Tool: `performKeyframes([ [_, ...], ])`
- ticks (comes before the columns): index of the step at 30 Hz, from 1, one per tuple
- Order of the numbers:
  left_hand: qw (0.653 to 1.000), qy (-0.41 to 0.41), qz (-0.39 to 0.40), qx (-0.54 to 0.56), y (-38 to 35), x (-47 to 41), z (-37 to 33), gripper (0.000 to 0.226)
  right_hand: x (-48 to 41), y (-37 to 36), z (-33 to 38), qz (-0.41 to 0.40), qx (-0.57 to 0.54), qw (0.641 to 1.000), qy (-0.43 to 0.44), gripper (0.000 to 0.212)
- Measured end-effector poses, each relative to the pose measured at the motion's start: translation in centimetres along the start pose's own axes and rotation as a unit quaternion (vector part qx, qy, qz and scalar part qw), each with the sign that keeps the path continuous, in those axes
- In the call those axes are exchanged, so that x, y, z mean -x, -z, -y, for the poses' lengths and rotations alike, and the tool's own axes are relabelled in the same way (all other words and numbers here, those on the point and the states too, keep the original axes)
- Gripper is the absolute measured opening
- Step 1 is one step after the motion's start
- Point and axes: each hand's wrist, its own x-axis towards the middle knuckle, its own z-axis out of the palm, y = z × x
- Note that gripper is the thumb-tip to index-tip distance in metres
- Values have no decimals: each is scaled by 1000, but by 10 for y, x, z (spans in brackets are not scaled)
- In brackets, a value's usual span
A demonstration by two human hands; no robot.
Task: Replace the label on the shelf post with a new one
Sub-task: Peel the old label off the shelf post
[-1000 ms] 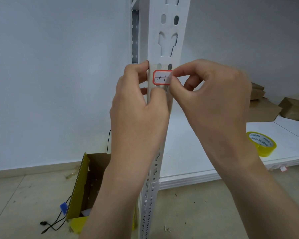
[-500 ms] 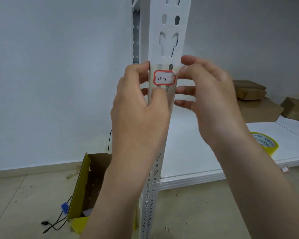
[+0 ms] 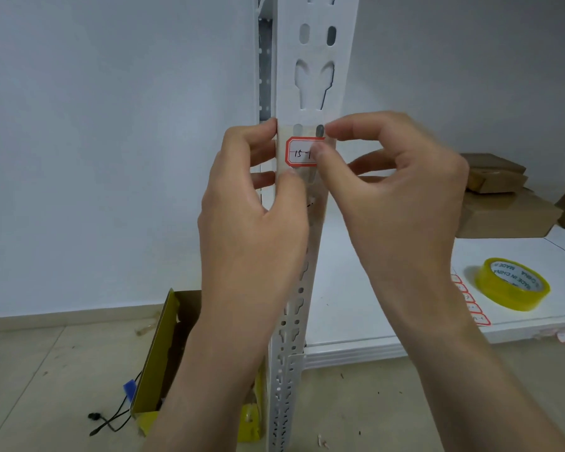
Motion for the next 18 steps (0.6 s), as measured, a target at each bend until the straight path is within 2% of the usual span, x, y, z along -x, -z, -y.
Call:
performKeyframes([
  [5, 1000, -6, -11, 5, -3, -2, 3, 28, -2, -1, -4, -23, 19, 998, 46, 17],
  [18, 1000, -6, -20, -6, -4, -4, 3, 29, -6, 2, -3, -7, 43, 998, 46, 19],
])
